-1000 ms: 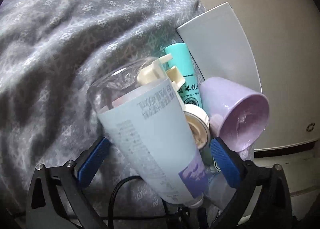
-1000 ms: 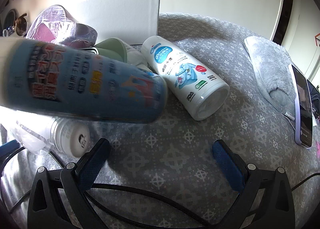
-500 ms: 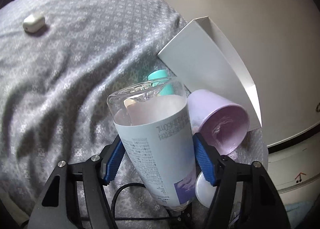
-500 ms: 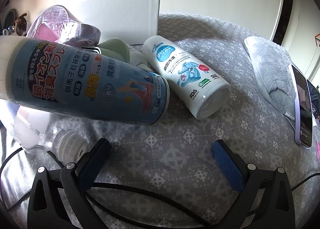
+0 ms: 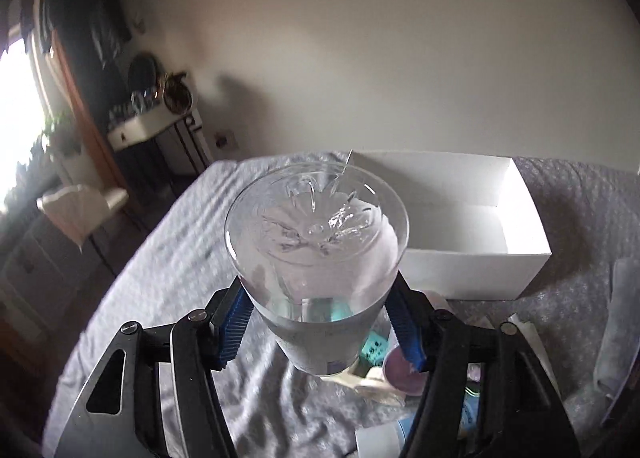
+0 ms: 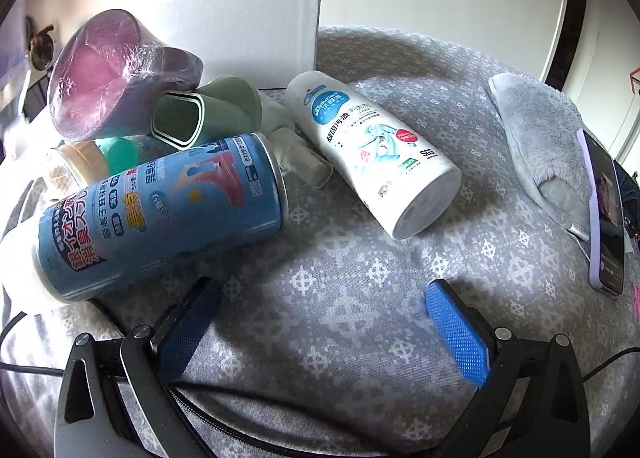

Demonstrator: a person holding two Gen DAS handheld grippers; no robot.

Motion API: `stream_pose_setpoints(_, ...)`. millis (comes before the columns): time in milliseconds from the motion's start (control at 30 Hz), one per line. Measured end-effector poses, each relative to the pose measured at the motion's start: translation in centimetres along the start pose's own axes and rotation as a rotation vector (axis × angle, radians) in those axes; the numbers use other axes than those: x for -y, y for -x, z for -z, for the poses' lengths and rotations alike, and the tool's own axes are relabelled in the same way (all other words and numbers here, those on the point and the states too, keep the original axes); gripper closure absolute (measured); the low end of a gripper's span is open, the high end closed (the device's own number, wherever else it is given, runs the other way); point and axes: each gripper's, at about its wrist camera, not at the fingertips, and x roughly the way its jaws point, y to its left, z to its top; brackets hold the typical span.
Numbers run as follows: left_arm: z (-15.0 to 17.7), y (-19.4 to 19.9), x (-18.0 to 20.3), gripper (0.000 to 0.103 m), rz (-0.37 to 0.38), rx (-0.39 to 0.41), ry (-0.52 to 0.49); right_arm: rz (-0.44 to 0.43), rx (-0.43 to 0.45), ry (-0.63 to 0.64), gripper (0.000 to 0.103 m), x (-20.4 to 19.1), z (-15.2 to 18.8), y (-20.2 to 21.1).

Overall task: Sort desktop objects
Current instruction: 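Carry the bottle over the white box and open the left tool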

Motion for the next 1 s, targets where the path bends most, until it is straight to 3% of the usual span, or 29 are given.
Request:
stream_pose_setpoints(133,-3.4,-0.1,4.6,0.042,-0.052,0.141,-0.189,-0.001,0.000,-0.001,0.000,0.3,-0.1,-0.1)
stream_pose_setpoints(333,-5.1,-3.4,10.5,0.042,0.024,0.214,-0.406,-0.001,0.000,-0.001,0.000,0.2,-0.1,0.0)
stream_pose_setpoints(400,-4.7,-5.1,12.5,0.042,0.053,0.214,-0.503,-0.001,0.000,-0.001,0.000,0.2,-0.1,0.0)
stream_pose_setpoints(533,-3.0,-8.8,15.7,0.039,0.072,0.137,-0.685,0.000,0.000,0.000,0.000,0.1,0.0,0.2)
stream_pose_setpoints(600,-1.8,-9.0,16.6,0.030,0.071,0.111,-0.734,-0.001,0.001,-0.001,0.000,0.2,0.0,0.3)
stream_pose_setpoints(667,-1.3,-8.1,17.3,0.008,0.077,0.106,-0.728,-0.001,0.001,-0.001,0.000,0.2,0.0,0.3)
stream_pose_setpoints(833,-0.6,-6.1,14.8,0.005,0.120,0.034,-0.527,-0.001,0.000,0.000,0.000,0.2,0.0,0.5)
stream_pose_setpoints(1000,2.3,-5.5,12.3,0.001,0.160,-0.155,-0.338,0.000,0.000,0.000,0.000,0.2,-0.3,0.2)
